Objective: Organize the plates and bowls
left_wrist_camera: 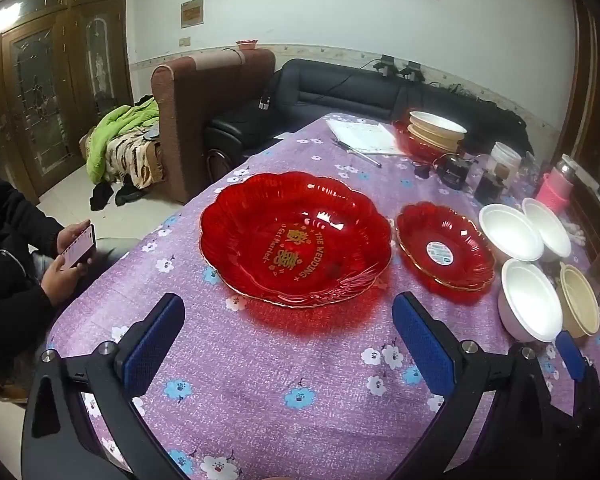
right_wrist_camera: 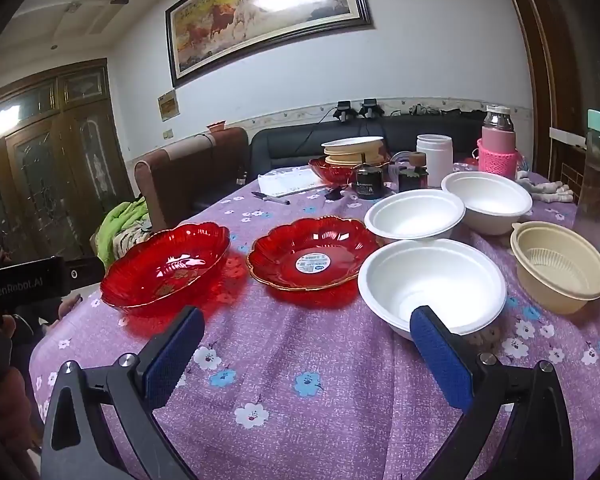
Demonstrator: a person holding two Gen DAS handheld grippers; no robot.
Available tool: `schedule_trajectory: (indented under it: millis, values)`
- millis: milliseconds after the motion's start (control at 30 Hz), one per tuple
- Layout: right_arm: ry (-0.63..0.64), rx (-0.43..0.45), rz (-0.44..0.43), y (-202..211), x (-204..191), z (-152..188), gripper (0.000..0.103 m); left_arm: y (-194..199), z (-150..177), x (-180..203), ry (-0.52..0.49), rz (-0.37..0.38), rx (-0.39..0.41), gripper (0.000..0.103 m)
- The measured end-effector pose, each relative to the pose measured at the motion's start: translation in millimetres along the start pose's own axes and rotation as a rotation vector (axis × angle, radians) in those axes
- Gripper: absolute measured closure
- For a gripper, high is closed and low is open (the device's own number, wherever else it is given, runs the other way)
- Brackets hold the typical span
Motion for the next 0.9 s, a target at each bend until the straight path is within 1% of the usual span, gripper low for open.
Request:
schedule_trajectory:
  millis: [300, 333, 533, 900]
  values:
    - [0.044, 0.024, 0.004, -0.6, 1.1, -1.0, 0.000, -1.6, 2.2, 1.7, -0.026, -0.014, 0.001, 0.000]
    - [0.002, -0.003, 0.018, -6.4, 3.2, -3.9, 0.000, -2.2, 2.5, 2.0, -0.027, -0.016, 0.001, 0.000]
    - [0.010, -0.010, 0.024, -4.5, 1.0, 1.4, 0.000, -5.5, 4.6, 0.4, -0.025, -0.016, -0.004, 0.000]
    - [0.008, -0.022, 0.026, -5.2, 2.9, 0.3, 0.000, -16.4, 10.2, 0.2, -0.043, -0.032, -0.019, 0.000]
Point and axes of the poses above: each gripper's, at about its wrist camera, not at the fingertips, and y roughly against the way its jaws point, x to its right, z to its underside, the point moved 4 cm from there along -y, roughly the way its jaws point, and after that the axes turned 13 degrees about -y, right-handed, at the moved point
